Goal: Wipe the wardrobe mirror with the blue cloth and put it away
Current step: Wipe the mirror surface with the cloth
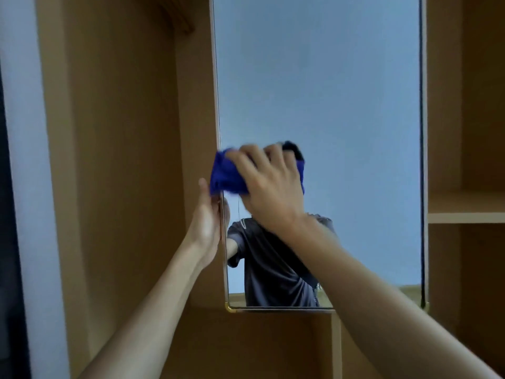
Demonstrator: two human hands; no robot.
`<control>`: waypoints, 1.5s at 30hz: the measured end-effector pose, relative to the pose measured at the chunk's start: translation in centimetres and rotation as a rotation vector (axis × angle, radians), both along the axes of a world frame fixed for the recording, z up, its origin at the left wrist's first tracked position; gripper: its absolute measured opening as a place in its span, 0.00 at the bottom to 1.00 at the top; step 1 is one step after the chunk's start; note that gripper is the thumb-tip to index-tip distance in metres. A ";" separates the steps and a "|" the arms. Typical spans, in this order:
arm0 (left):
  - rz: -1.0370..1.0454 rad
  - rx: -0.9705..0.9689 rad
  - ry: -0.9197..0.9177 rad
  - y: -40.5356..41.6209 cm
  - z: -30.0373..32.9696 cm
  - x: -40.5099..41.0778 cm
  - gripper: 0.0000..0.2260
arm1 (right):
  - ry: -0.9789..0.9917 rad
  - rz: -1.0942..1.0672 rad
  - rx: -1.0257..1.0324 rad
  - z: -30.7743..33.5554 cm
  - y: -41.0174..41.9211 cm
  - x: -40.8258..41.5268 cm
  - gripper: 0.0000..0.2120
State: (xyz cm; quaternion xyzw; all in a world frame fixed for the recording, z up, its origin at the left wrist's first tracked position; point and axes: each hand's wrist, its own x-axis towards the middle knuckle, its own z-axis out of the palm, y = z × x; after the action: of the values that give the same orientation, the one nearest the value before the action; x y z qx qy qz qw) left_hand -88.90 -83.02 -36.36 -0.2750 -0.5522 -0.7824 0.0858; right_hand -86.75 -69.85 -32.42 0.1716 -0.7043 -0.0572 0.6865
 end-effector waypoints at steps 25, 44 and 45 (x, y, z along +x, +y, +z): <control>0.522 -0.076 0.142 3.4 -1.2 0.7 0.14 | 0.092 -0.075 0.025 -4.6 10.2 1.8 0.24; 0.583 -0.065 0.168 3.8 -1.2 0.3 0.12 | 0.248 -0.137 -0.312 -1.7 16.5 2.6 0.22; 0.577 -0.068 0.173 3.8 -1.3 0.4 0.12 | 0.227 -0.113 -0.225 -4.0 16.4 2.8 0.21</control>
State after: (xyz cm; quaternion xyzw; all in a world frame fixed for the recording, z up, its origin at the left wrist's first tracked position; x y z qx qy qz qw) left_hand -88.53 -79.18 -37.65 -0.1751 -0.6241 -0.6804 0.3418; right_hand -83.99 -53.41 -36.40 0.0461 -0.6328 -0.0354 0.7721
